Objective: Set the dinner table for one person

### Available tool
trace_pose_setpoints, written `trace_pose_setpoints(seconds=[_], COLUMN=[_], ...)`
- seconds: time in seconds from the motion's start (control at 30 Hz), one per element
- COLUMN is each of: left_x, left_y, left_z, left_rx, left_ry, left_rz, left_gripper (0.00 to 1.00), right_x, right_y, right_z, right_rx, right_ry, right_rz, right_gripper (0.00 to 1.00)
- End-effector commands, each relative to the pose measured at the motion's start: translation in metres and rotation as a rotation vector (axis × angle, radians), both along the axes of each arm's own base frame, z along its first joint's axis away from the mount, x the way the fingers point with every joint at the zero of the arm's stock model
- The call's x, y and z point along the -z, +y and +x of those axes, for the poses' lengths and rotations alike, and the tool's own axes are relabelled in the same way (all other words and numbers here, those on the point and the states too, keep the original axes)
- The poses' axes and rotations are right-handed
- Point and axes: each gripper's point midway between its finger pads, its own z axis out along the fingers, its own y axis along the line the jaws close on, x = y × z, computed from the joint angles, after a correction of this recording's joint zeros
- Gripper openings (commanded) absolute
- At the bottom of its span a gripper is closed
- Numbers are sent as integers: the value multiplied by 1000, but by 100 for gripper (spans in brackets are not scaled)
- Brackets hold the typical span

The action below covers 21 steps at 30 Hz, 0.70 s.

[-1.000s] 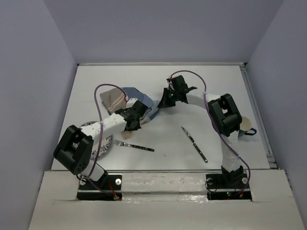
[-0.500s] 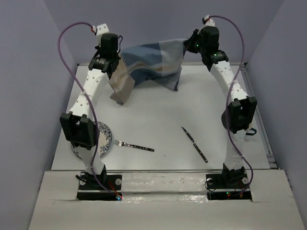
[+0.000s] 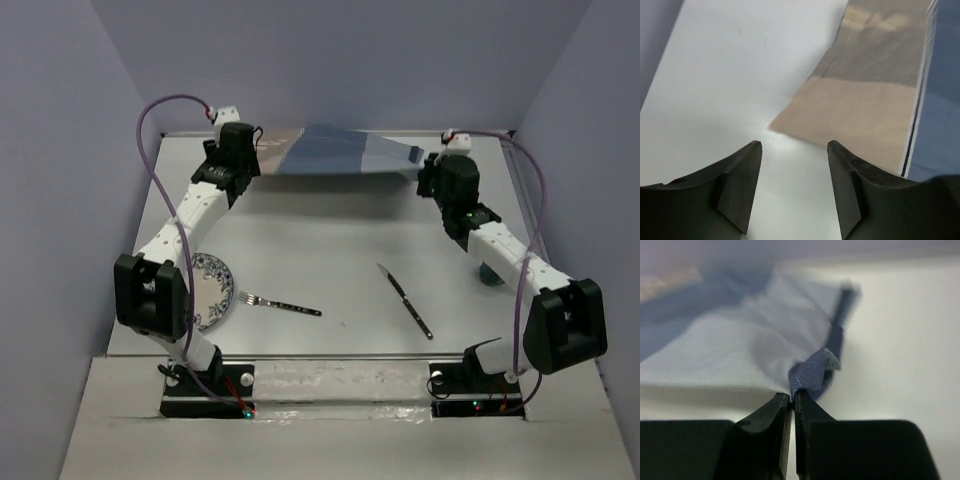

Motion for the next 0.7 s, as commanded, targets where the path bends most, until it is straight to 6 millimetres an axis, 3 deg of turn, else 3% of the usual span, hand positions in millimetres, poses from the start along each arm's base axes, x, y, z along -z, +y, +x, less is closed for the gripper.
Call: trace_pose_setpoints(seconds=[0.0, 0.07, 0.1, 0.13, 0.2, 0.3, 0.33, 0.47, 0.5, 0.53, 0.67], left_x=[23, 18, 34, 31, 42, 76, 98, 144, 146, 151, 173], left_y=[5, 3, 5, 3, 1, -1, -2, -2, 0, 2, 23], left_z=[-47, -68, -79, -87, -98, -108, -111, -108, -103, -100, -81], left_rx=[-1, -4, -9, -10, -2, -13, -14, -48, -62, -72, -159], left_ry=[-3, -36, -2, -14, 20, 111, 173, 304, 296, 299, 318], left_rz=[-131, -209, -214, -249, -269, -277, -274, -247, -241, -245, -252], left_gripper=[78, 83, 83, 83, 82, 82, 82, 81, 81, 81, 80], right_x=[119, 136, 137, 146, 146, 136, 133, 159, 176, 182, 199], right_y=[-43, -53, -54, -60, -68, -59, -55, -44, -42, -41, -38], right_z=[-41, -56, -57, -63, -62, -58, -56, -63, -65, -65, -65], right_rx=[243, 296, 304, 326, 354, 309, 297, 249, 256, 255, 240], right_ry=[269, 328, 335, 381, 401, 411, 414, 563, 618, 642, 705], right_rz=[82, 75, 75, 42, 30, 45, 58, 67, 65, 64, 99], right_gripper=[39, 67, 78, 80, 81, 80, 76, 61, 48, 42, 42])
